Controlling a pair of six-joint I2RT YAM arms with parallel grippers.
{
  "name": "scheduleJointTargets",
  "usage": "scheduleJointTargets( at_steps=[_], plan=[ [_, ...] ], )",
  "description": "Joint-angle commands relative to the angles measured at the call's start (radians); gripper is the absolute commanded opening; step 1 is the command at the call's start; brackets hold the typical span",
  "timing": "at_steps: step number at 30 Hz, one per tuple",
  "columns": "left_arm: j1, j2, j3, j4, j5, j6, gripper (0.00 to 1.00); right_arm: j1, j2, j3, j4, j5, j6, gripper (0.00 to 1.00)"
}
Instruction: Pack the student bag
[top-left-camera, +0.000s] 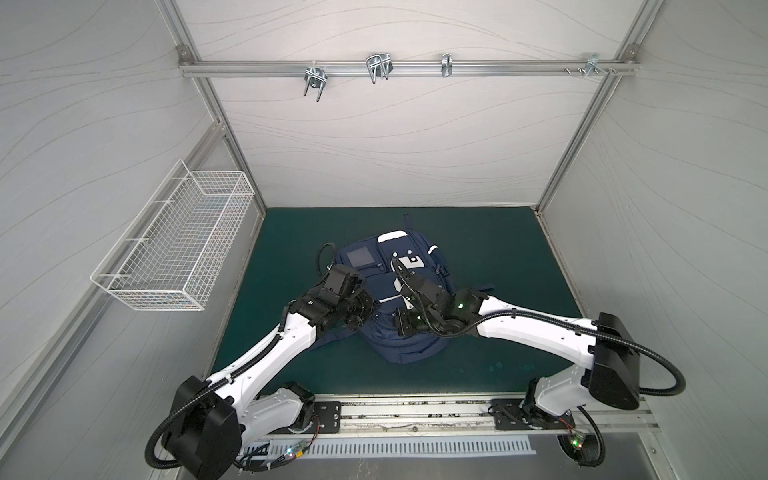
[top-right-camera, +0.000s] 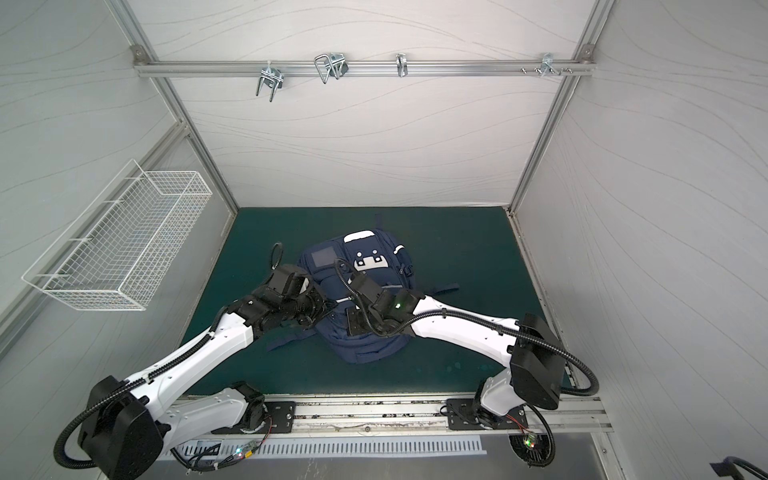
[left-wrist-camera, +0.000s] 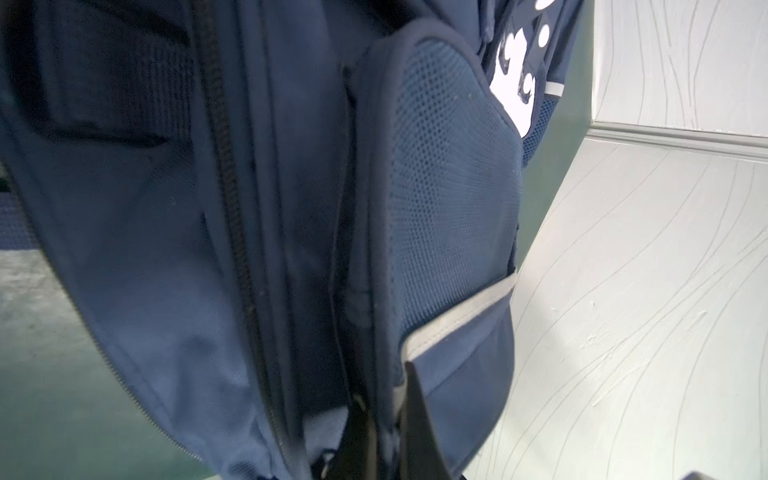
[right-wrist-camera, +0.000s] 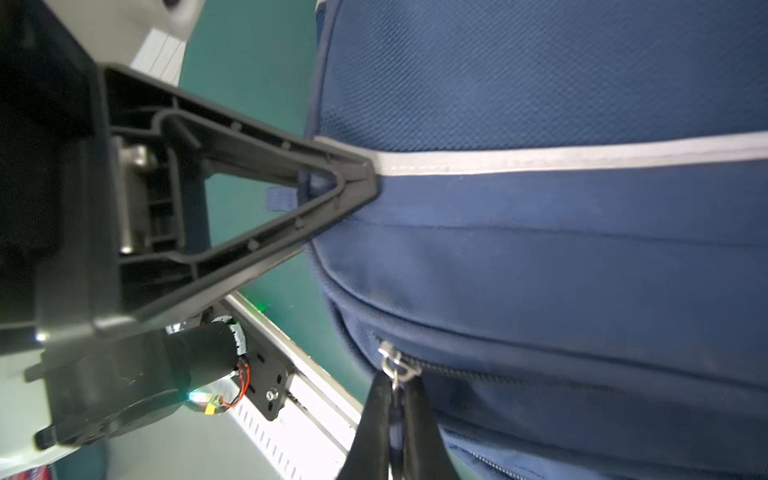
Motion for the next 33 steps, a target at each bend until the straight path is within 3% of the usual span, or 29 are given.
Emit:
scheduleJointTargets(
  at_steps=[1, 7, 12, 17, 19, 21, 24, 26, 33],
  plan=[
    [0.043, -0.002, 0.056, 0.009, -0.06, 0.039, 0.0, -0.031, -0.087, -0.032, -0.091, 0.039, -0.03, 0.0],
    [0.249, 0.003, 0.067, -0.029, 0.021, 0.145, 0.0, -0.192, -0.207, -0.147, -0.199, 0.104, -0.108, 0.0],
    [0.41, 0.061, 0.15, -0.088, 0.049, 0.252, 0.0, -0.253, -0.272, -0.186, -0.259, 0.167, -0.182, 0.0],
    [0.457, 0.176, 0.291, -0.134, 0.01, 0.316, 0.0, -0.233, -0.275, -0.183, -0.192, 0.034, -0.219, 0.0],
    [0.456, 0.215, 0.334, -0.154, 0.043, 0.319, 0.0, -0.214, -0.254, -0.166, -0.168, 0.009, -0.218, 0.0],
    [0.436, 0.214, 0.337, -0.152, 0.057, 0.303, 0.02, -0.196, -0.226, -0.138, -0.158, 0.006, -0.215, 0.0],
    [0.366, 0.138, 0.284, -0.155, 0.025, 0.271, 0.33, -0.168, -0.183, -0.09, -0.149, -0.004, -0.21, 0.0],
    [0.298, 0.074, 0.242, -0.159, 0.001, 0.242, 0.43, -0.145, -0.16, -0.059, -0.149, -0.006, -0.203, 0.0],
    [-0.02, -0.048, 0.106, -0.08, -0.107, 0.038, 0.52, -0.079, -0.126, -0.001, -0.168, 0.022, -0.178, 0.0]
  ],
)
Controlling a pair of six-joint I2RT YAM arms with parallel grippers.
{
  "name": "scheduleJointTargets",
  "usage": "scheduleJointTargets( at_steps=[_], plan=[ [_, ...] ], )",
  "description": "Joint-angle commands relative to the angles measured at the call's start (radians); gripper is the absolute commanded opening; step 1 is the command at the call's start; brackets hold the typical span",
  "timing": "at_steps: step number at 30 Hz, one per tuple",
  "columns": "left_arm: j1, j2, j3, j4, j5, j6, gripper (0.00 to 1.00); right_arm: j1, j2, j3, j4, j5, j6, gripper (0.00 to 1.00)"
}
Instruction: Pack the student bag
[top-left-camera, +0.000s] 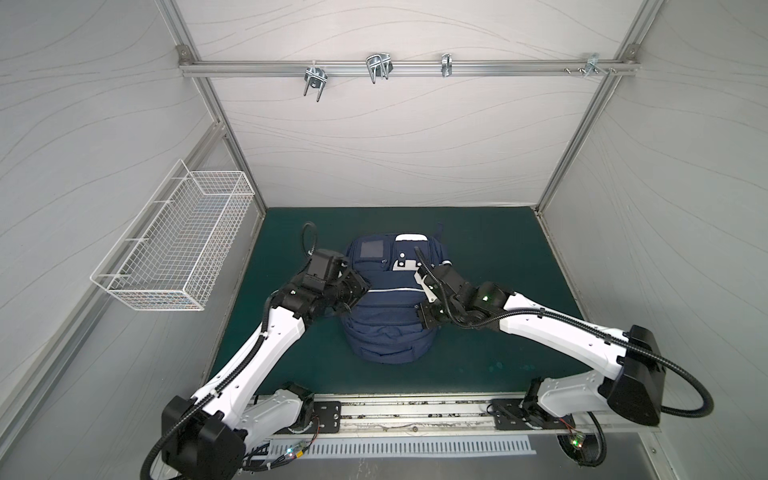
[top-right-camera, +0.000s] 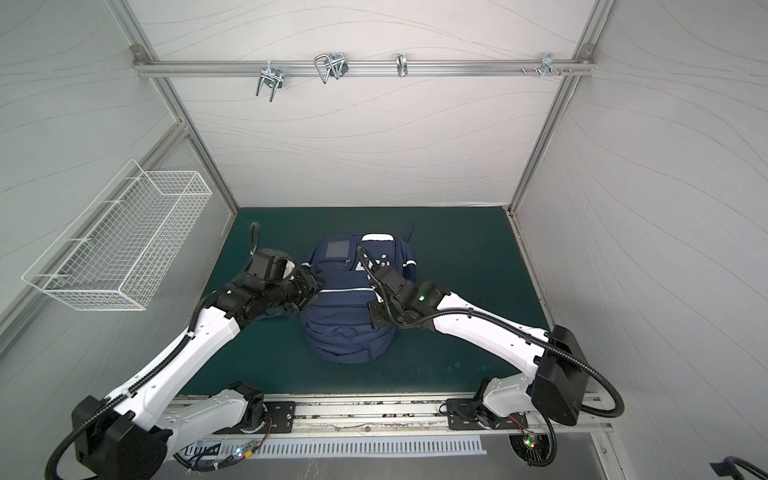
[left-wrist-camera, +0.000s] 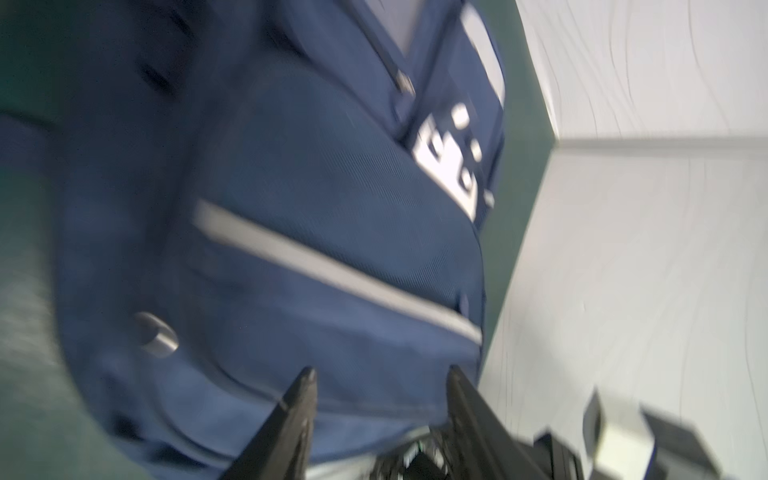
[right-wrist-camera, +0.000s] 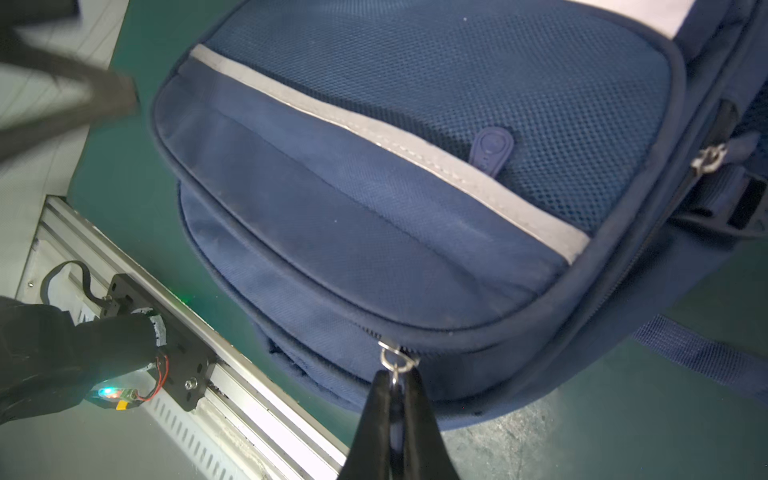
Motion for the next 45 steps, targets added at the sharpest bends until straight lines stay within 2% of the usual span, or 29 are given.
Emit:
scheduleJointTargets(
  at_steps=[1, 7, 11, 17, 22, 28, 33, 40, 45],
  plan=[
    [-0.087, 0.018, -0.033, 0.079, -0.089, -0.127, 0.53, 0.031, -0.01, 0.034, -0.03, -0.009, 0.018, 0.0],
    [-0.131, 0.132, -0.002, 0.184, -0.059, -0.163, 0.54, 0.054, -0.042, 0.014, -0.036, -0.004, 0.04, 0.0],
    [-0.143, 0.174, 0.005, 0.235, 0.004, -0.188, 0.5, 0.062, -0.057, 0.004, -0.04, 0.012, 0.051, 0.0],
    [-0.18, 0.046, -0.009, 0.133, -0.081, -0.182, 0.55, 0.048, -0.048, 0.001, -0.052, 0.076, 0.067, 0.0],
    [-0.198, -0.027, -0.04, 0.069, -0.087, -0.187, 0.59, 0.023, -0.032, 0.0, -0.033, 0.066, 0.083, 0.0],
    [-0.269, 0.028, -0.117, 0.201, -0.06, -0.274, 0.61, 0.03, -0.037, 0.001, -0.007, 0.049, 0.1, 0.0],
    [-0.291, 0.096, -0.113, 0.264, -0.047, -0.305, 0.61, 0.046, -0.043, 0.003, -0.004, 0.039, 0.103, 0.0],
    [-0.279, 0.14, -0.041, 0.241, -0.092, -0.277, 0.55, 0.085, -0.052, -0.004, -0.009, 0.055, 0.089, 0.0],
    [-0.242, 0.148, -0.033, 0.241, -0.09, -0.269, 0.37, 0.096, -0.067, -0.019, -0.033, 0.065, 0.058, 0.0]
  ],
)
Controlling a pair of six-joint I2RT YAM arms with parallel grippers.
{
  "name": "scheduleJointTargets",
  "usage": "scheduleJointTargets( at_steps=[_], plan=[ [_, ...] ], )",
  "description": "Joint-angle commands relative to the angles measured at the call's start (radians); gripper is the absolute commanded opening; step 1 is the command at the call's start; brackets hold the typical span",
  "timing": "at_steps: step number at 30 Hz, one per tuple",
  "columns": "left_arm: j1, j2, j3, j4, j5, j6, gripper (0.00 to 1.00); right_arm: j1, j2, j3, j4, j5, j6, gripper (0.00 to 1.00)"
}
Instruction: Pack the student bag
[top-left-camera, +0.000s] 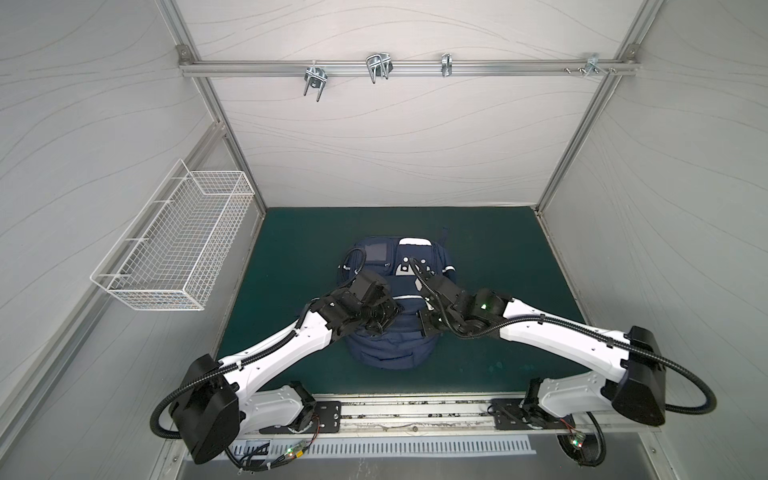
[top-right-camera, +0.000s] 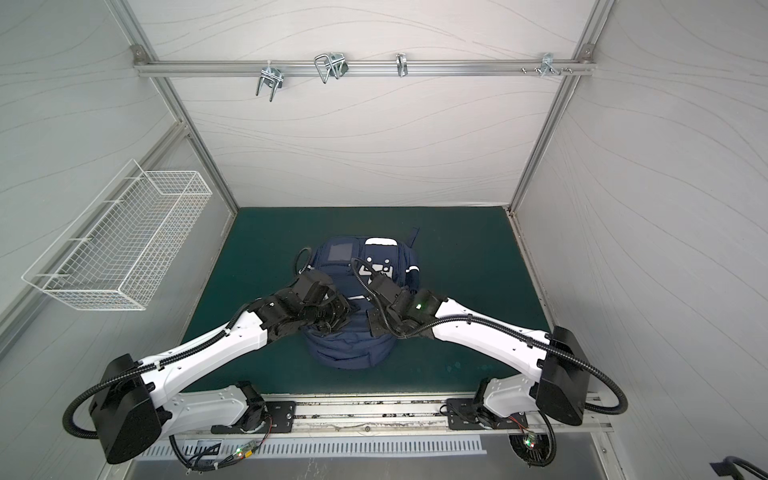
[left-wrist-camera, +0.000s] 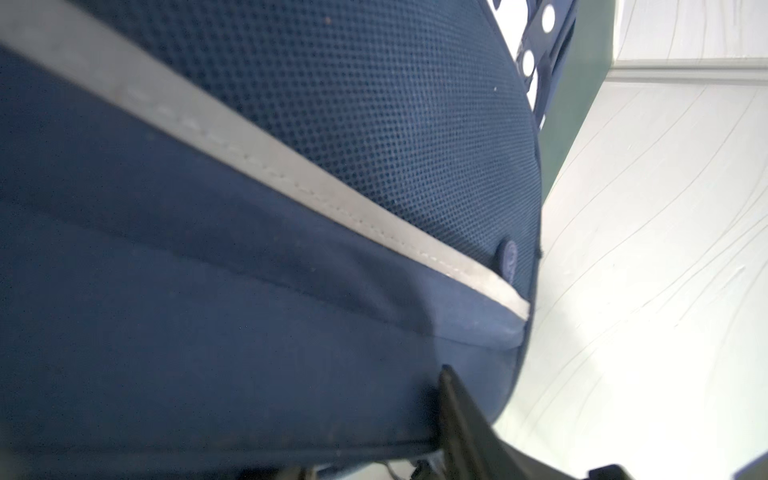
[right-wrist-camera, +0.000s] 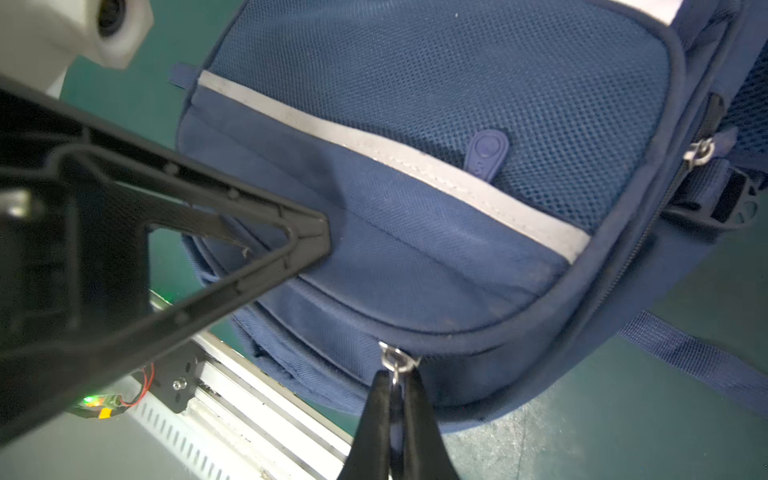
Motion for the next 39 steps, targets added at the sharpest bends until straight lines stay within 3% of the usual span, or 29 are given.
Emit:
scheduleJointTargets(
  at_steps=[1, 4, 7, 18, 30, 39],
  plan=[
    [0.042, 0.01, 0.044, 0.058, -0.02, 0.009, 0.33, 0.027, -0.054, -0.001, 0.0, -0.016, -0.035, 0.0],
    [0.083, -0.011, 0.029, 0.037, -0.01, 0.025, 0.13, 0.027, -0.075, -0.008, -0.037, 0.023, -0.052, 0.0],
    [0.109, -0.041, 0.012, 0.014, -0.007, 0.042, 0.0, 0.015, -0.09, -0.005, -0.099, 0.078, -0.075, 0.0],
    [0.136, -0.098, 0.0, -0.008, 0.019, 0.112, 0.0, -0.2, -0.121, -0.058, -0.091, 0.051, -0.186, 0.0],
    [0.139, -0.099, 0.011, -0.02, 0.046, 0.154, 0.0, -0.429, 0.006, -0.045, -0.004, 0.014, -0.263, 0.0],
    [0.139, -0.109, -0.003, -0.015, 0.065, 0.164, 0.0, -0.463, 0.084, -0.009, 0.026, 0.026, -0.248, 0.0]
  ],
)
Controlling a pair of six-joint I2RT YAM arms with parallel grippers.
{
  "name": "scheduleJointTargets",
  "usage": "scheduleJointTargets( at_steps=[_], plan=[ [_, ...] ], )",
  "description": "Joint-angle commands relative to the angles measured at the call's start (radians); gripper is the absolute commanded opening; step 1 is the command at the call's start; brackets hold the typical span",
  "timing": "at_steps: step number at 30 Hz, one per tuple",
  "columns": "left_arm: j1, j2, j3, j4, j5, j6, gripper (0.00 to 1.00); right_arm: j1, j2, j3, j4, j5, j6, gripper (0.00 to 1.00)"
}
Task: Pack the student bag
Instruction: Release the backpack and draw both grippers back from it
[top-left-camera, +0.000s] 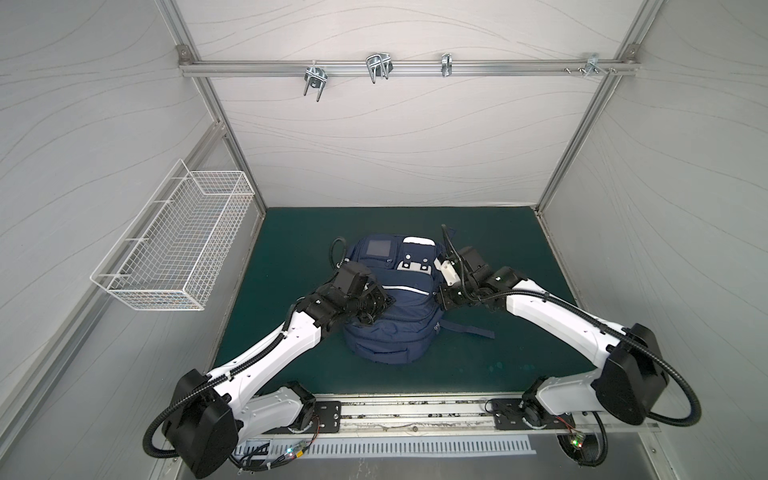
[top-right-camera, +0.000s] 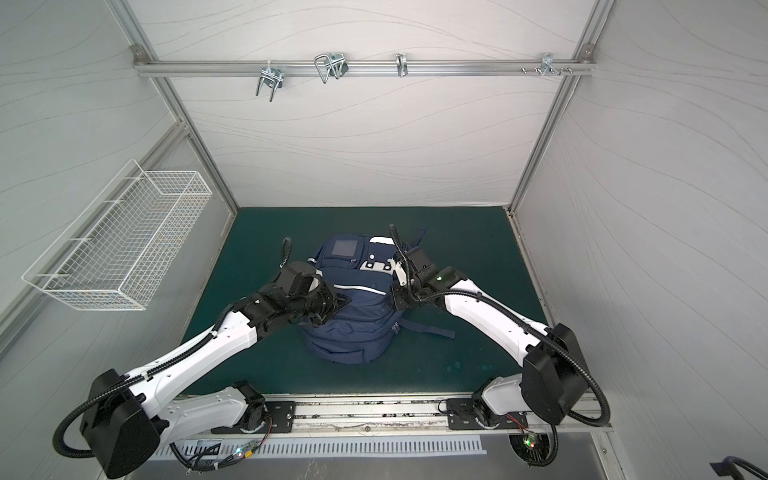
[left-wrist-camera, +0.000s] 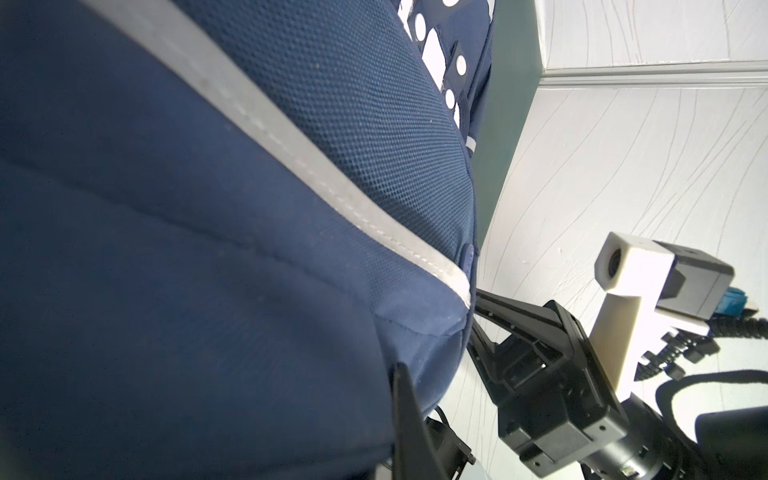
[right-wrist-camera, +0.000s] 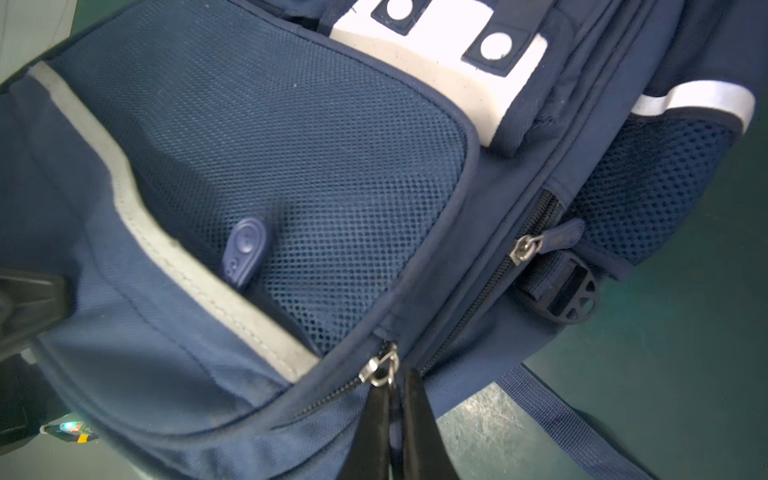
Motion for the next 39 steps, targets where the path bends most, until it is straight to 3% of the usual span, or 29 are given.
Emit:
scheduleJointTargets(
  at_steps=[1, 4, 5, 9, 13, 16, 21, 24, 30, 39],
  plan=[
    [0.019, -0.042, 0.0, -0.053, -0.022, 0.04, 0.0, -0.076, 0.042, 0.018, -0.032, 0.237, 0.014, 0.0],
    [0.019, -0.029, -0.017, -0.02, -0.015, 0.023, 0.0, -0.066, 0.041, 0.021, -0.033, 0.195, 0.014, 0.0],
    [0.021, -0.024, -0.029, 0.002, -0.005, 0.01, 0.0, -0.055, 0.032, 0.02, -0.036, 0.194, 0.017, 0.05],
    [0.022, 0.013, -0.069, 0.121, 0.029, -0.05, 0.0, 0.036, -0.037, 0.012, -0.088, 0.272, 0.045, 0.41],
    [0.022, 0.074, -0.073, 0.222, 0.059, -0.098, 0.0, 0.124, -0.127, -0.027, -0.172, 0.341, 0.119, 0.57],
    [0.023, 0.123, -0.073, 0.284, 0.062, -0.133, 0.0, 0.142, -0.217, -0.106, -0.206, 0.352, 0.213, 0.58],
    [0.009, 0.195, -0.054, 0.366, 0.05, -0.185, 0.0, 0.146, -0.358, -0.289, -0.145, 0.229, 0.351, 0.59],
    [-0.02, 0.238, -0.019, 0.399, 0.032, -0.214, 0.0, 0.145, -0.42, -0.362, -0.109, 0.215, 0.399, 0.6],
    [-0.095, 0.282, 0.046, 0.401, -0.017, -0.23, 0.0, 0.138, -0.422, -0.337, -0.169, 0.265, 0.41, 0.6],
    [-0.116, 0.25, 0.026, 0.351, -0.051, -0.217, 0.0, 0.1, -0.474, -0.322, -0.194, 0.269, 0.402, 0.61]
  ],
)
